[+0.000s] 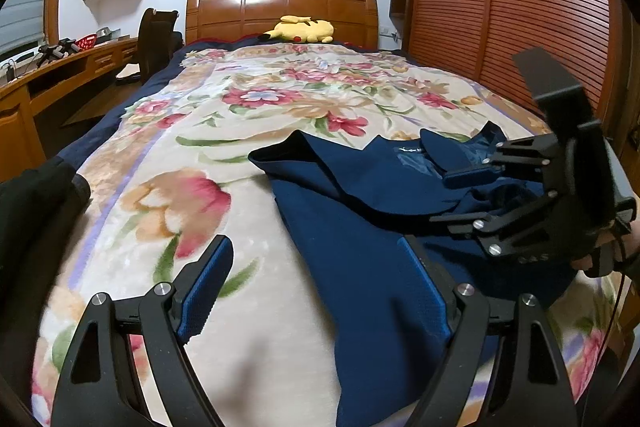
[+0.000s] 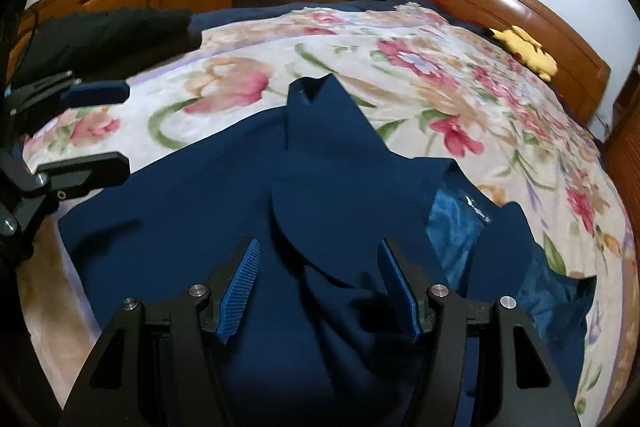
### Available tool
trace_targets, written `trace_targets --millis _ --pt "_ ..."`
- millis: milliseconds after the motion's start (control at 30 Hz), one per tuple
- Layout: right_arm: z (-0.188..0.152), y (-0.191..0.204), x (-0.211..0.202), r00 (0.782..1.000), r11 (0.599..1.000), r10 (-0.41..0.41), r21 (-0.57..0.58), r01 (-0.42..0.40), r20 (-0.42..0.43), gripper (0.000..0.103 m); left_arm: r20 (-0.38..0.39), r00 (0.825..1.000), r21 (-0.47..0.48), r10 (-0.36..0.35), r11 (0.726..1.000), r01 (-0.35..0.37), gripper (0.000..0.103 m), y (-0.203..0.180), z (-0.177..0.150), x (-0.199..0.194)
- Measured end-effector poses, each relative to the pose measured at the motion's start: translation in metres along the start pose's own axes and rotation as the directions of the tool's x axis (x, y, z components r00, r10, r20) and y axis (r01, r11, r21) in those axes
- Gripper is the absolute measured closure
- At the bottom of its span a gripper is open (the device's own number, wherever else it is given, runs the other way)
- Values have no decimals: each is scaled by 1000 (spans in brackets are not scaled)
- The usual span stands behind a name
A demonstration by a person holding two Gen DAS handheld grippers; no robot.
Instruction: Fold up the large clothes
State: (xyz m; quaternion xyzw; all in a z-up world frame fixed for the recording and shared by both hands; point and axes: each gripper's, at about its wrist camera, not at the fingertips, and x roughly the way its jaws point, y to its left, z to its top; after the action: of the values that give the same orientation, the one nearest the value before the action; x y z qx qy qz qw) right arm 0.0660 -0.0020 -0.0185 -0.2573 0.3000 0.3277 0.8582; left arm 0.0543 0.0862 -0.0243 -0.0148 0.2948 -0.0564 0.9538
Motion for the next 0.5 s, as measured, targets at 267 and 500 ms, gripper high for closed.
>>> trace_targets --millis 267,500 --pt "20 -18 14 998 997 -54 -55 53 -16 100 -1 1000 -2 0 1000 0 19 -1 0 0" --pt "54 -72 23 959 960 -281 26 280 36 100 -4 1000 0 0 1000 0 19 2 -1 1"
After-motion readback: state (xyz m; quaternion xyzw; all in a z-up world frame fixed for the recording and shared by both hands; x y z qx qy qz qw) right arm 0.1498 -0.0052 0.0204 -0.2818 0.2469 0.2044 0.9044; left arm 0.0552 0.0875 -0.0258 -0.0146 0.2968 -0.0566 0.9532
